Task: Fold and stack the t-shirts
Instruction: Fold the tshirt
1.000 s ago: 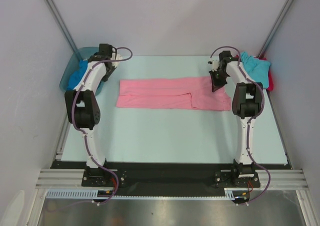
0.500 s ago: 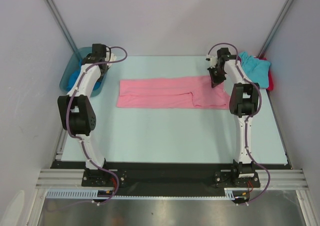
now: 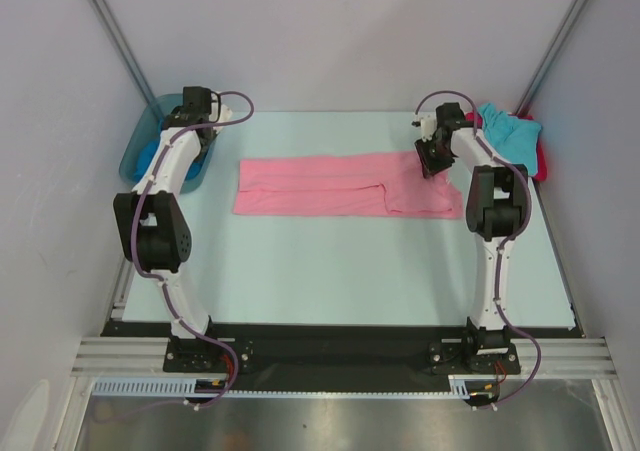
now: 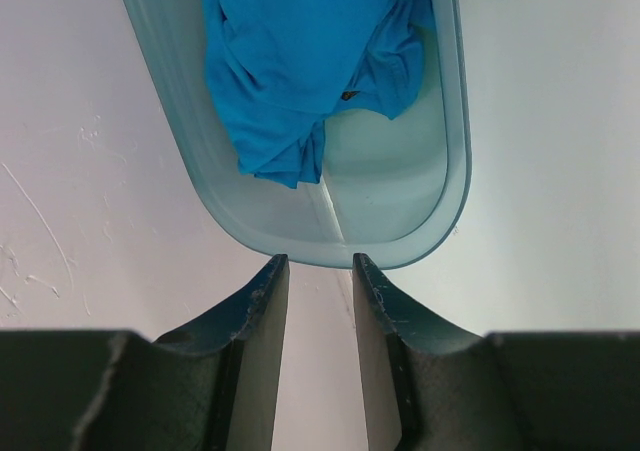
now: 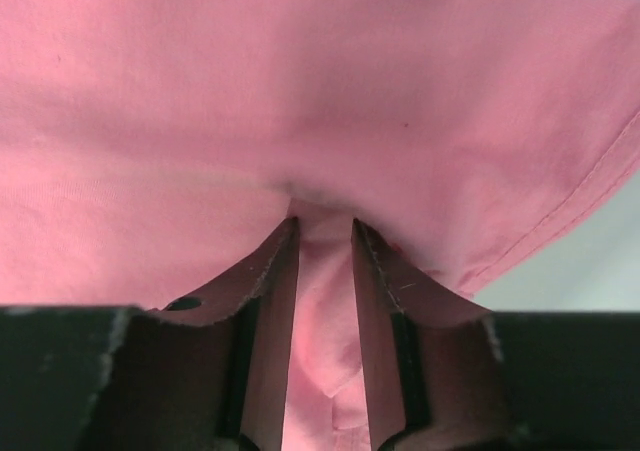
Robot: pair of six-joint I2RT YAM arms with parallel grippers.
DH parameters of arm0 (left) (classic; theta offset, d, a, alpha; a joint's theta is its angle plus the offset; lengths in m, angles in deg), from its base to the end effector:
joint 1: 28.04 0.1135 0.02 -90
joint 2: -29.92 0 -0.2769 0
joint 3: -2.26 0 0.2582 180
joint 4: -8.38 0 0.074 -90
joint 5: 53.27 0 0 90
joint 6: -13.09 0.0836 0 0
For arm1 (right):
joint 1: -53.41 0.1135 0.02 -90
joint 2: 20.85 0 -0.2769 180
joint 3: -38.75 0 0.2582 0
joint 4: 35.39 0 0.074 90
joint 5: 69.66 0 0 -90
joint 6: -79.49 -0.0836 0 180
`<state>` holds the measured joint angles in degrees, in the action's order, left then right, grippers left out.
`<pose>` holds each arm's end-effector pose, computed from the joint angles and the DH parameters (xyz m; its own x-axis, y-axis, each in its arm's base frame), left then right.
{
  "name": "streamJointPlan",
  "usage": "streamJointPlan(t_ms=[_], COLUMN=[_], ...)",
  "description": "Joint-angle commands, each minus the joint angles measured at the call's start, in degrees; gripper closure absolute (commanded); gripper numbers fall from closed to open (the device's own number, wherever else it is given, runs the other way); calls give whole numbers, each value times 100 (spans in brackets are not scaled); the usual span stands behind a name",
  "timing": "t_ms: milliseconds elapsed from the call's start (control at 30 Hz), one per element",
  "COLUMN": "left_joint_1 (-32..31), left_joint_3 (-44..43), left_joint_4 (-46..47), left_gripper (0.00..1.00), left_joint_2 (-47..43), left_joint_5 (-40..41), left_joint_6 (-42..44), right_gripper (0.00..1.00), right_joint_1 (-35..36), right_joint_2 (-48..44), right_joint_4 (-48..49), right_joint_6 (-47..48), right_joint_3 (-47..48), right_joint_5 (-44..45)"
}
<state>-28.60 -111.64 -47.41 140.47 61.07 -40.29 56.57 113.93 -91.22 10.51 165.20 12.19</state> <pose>0.4668 0.0299 0.2688 -0.7808 0.5511 -0.2944 0.2783 0.7286 0.6259 0.5374 0.0415 0.1316 -0.7971 -0.3996 -0.4526 -0.4309 0.9016 -0.0372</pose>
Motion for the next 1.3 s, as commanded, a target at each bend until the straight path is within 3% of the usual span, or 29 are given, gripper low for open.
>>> streamJointPlan(t_ms=[0,167,433,800,1033,1100,1267], left_joint_1=[38,38,38,38,38,38,38], left_joint_3=[-175,-237,-307,-219,-325,-342,-307], left_joint_4=[121,113,95,113,104,104,104], left_gripper=[63,63,63,63,63,63,62], left_joint_2=[-226,-147,-129,-200,-191,-200,-217], left_joint_5=[-43,-113,-201,-245,-254,-263,-228], left_joint_6=[-15,-67,-50,-67,-94,-94,-103], right_gripper=[65,64,69,71,76,79,100], right_joint_1=[71,9,-61,-96,-219,-245,-272], right_joint_2=[-224,-742,-796,-1304,-1691,-1823,-1229], right_joint_4=[-393,-94,-313,-8,442,765,1181], right_joint_6=[139,236,192,201,149,105,17], right_joint_3=[-525,-790,-131,-991,-790,-816,-448], right_joint_5=[190,102,41,-179,-276,-206,365])
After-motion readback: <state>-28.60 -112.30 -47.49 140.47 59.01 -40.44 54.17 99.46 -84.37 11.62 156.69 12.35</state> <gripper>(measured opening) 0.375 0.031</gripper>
